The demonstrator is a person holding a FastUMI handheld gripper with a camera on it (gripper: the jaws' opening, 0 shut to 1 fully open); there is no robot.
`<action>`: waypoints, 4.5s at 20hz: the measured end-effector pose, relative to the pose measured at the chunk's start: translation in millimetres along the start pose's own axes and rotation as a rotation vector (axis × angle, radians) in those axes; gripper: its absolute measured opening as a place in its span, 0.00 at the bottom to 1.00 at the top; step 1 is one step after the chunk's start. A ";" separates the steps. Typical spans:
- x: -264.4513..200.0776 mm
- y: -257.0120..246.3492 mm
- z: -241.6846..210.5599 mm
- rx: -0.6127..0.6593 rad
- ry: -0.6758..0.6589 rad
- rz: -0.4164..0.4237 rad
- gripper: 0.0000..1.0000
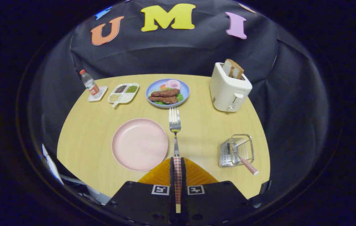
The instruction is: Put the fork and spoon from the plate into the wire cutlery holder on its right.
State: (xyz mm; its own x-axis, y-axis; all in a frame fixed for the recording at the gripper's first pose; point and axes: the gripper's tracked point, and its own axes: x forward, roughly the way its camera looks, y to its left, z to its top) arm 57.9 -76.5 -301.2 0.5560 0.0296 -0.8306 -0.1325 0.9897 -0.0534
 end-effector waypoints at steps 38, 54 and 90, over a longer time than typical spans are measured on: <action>35.1 -143.3 -18.5 -0.043 0.933 -0.062 0.06; 35.5 -136.7 -13.5 -0.011 0.809 -0.020 0.40; -271.3 95.9 109.4 0.007 -1.025 -0.049 0.95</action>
State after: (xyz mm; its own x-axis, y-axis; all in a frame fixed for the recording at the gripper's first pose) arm -15.8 25.7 -20.3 0.9948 0.0912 0.0458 -0.0880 0.9938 -0.0681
